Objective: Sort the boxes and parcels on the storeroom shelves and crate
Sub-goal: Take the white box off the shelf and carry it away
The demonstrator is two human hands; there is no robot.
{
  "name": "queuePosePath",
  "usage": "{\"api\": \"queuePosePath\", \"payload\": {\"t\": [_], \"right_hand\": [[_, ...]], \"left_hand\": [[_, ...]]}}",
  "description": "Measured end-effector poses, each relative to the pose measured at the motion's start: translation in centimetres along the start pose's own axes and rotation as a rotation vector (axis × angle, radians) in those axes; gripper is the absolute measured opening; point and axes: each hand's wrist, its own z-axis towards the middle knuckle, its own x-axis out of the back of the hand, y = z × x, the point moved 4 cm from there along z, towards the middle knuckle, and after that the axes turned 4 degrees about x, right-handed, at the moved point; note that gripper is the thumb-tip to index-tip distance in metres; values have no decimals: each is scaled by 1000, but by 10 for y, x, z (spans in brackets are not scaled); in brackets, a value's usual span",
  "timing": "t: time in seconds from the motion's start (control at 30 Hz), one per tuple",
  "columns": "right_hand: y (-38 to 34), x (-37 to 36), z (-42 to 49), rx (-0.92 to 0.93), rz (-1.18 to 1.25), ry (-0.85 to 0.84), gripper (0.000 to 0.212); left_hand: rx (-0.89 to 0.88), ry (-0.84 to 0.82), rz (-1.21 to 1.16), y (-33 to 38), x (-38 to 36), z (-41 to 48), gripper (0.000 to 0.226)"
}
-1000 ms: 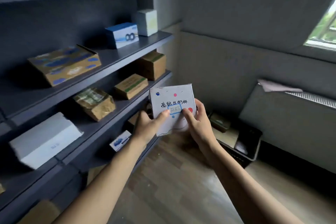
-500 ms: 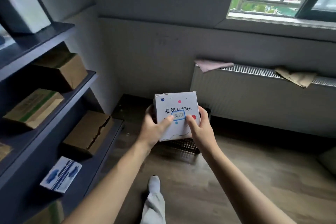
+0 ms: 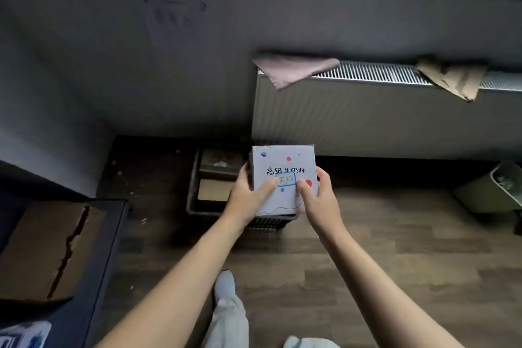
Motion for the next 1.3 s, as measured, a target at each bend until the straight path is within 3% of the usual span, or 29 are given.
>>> {"api": "queuePosePath", "payload": {"t": [0.13, 0.3, 0.43, 0.53, 0.63, 0.8, 1.03, 1.3], "right_hand": [[52, -18, 69, -74, -76, -21, 34], [157, -48, 145, -172, -176, -122, 37], [240, -70, 189, -255, -222, -181, 41], [289, -81, 217, -287, -232, -192, 49], [327, -92, 244, -261, -303, -221, 74], [377, -114, 274, -308, -446, -337, 82], [419, -135, 289, -334, -754, -426, 76], [454, -154, 301, -322, -1045, -536, 89]], "left_hand": [[58, 31, 225, -37, -12, 79, 45], [261, 33, 297, -142, -26, 168, 57], [321, 93, 221, -198, -43, 217, 21], [332, 107, 243, -240, -58, 259, 29], [342, 91, 340, -273, -71, 294, 43], [405, 66, 486, -325, -80, 336, 53], [491, 49, 689, -374, -81, 360, 44], [548, 1, 864, -401, -88, 369, 40]]}}
